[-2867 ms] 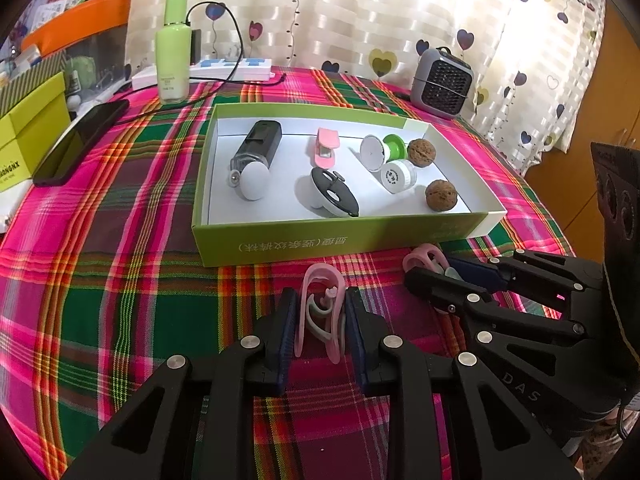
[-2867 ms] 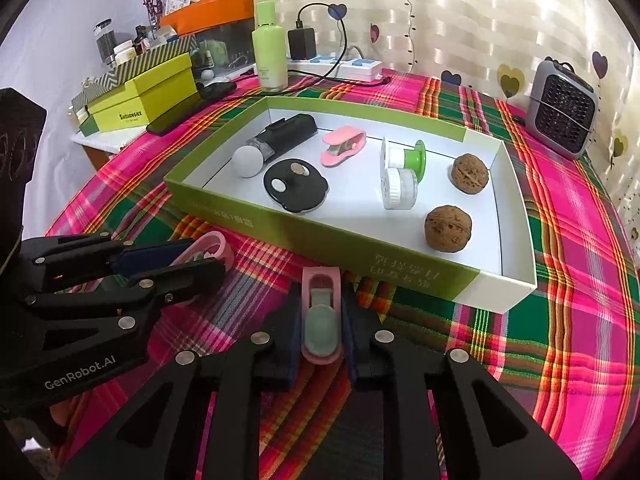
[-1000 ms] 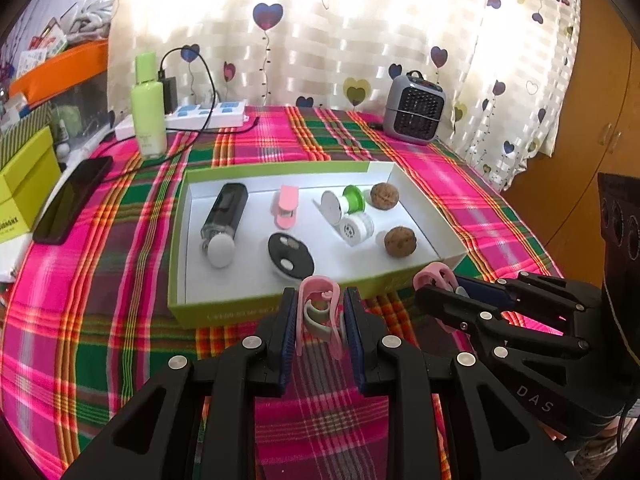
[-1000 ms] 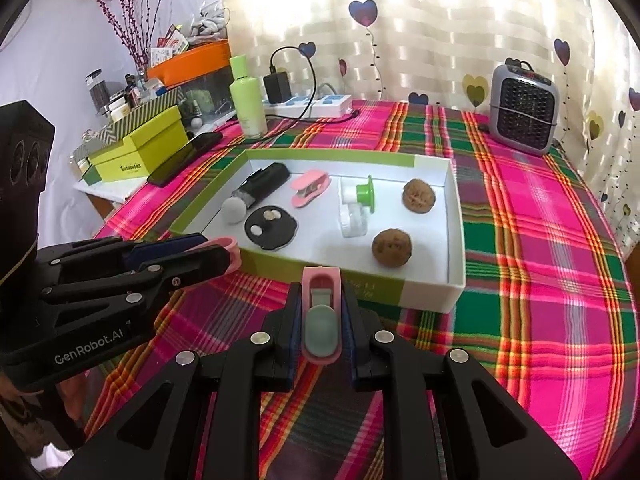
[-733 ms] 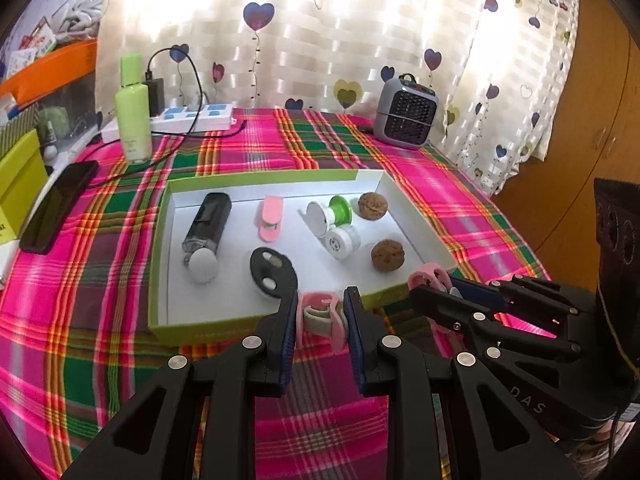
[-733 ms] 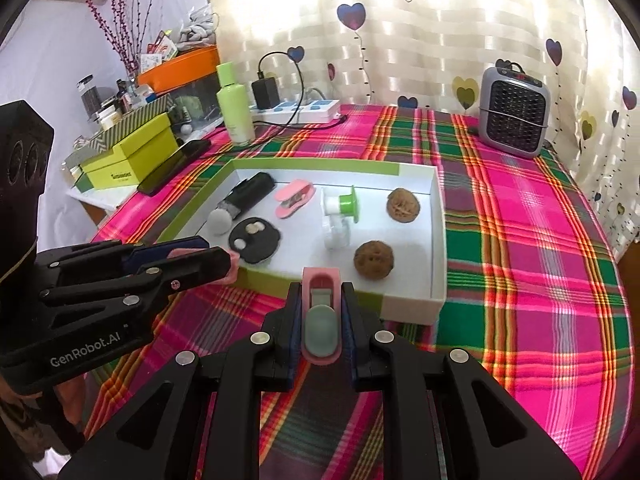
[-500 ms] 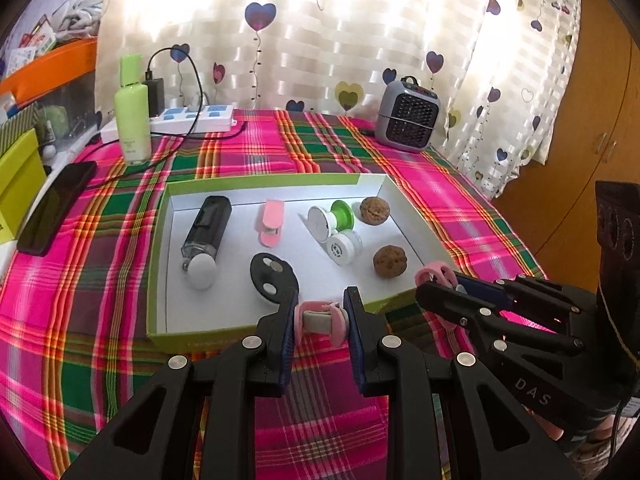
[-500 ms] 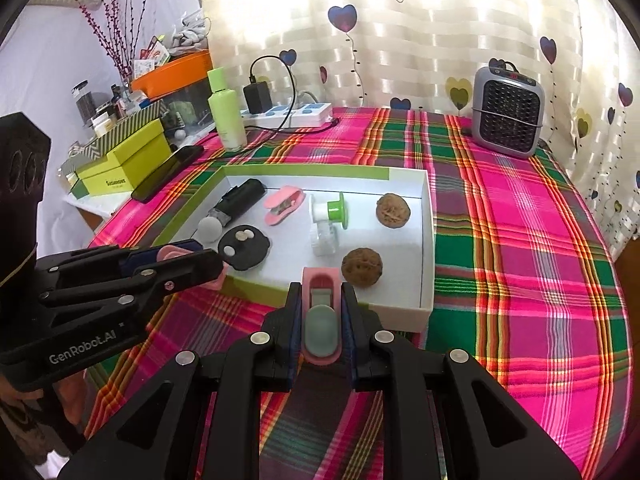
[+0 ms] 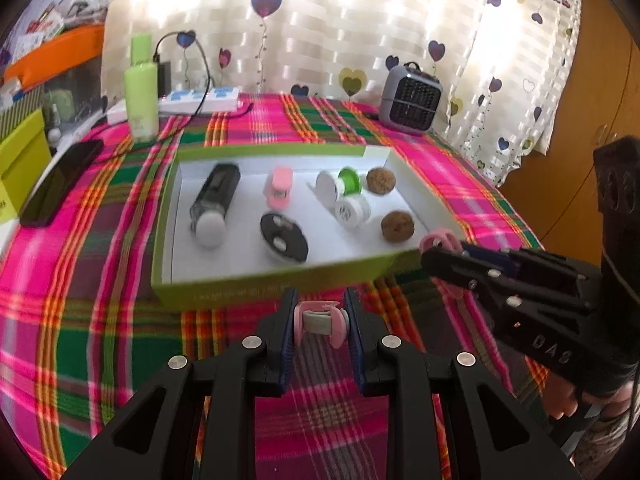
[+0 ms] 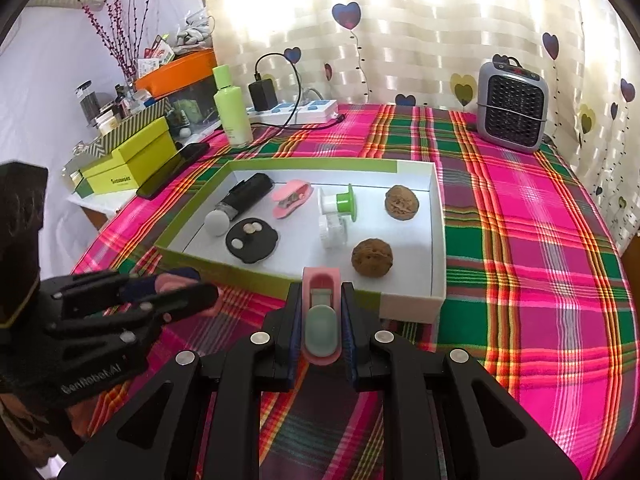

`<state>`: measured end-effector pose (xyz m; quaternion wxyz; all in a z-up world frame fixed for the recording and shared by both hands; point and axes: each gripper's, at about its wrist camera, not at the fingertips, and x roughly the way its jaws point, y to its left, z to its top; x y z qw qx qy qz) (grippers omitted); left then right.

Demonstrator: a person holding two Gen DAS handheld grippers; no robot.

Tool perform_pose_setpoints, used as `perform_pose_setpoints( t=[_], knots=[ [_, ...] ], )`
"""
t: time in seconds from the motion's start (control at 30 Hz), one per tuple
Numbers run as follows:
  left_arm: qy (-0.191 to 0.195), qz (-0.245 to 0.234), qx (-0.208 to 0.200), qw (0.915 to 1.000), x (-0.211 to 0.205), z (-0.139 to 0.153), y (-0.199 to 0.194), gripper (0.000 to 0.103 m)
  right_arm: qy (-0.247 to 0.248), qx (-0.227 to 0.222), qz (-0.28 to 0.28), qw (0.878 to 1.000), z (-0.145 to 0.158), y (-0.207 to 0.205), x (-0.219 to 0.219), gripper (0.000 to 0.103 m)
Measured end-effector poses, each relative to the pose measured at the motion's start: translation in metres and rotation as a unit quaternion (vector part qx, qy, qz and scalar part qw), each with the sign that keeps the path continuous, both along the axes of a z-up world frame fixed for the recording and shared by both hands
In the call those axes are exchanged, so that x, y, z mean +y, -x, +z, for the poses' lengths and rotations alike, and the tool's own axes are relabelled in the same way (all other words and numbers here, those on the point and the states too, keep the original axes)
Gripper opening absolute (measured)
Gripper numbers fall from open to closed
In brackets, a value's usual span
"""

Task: Organize objects
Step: 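Lift and carry both pink clips over the box tray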

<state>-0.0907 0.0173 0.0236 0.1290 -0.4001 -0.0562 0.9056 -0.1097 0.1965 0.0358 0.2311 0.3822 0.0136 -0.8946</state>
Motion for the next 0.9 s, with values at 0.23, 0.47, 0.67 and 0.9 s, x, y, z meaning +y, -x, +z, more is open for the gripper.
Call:
perform_pose_setpoints(
  t=[0.23,0.47,0.67,0.9],
  knots=[
    [0.007,-0.001,-0.015,0.9999,0.0,-0.013,-0.01,0.021,-0.001,-0.002,0.005,1.0,0.0,-0.006,-0.002,0.018],
    [0.011,0.002,-0.029,0.9995,-0.002,-0.022,-0.017,0.021,0.002,0.0,0.008,1.0,0.001,-0.009,-0.003,0.018],
    [0.021,0.001,-0.033,0.9993,-0.003,-0.021,-0.023,0.026,0.005,0.001,0.009,1.0,0.002,-0.01,-0.003,0.018],
    [0.03,-0.005,-0.029,0.9991,0.0,-0.02,-0.031,0.037,0.006,-0.002,0.011,1.0,0.001,-0.01,-0.003,0.018]
  ],
)
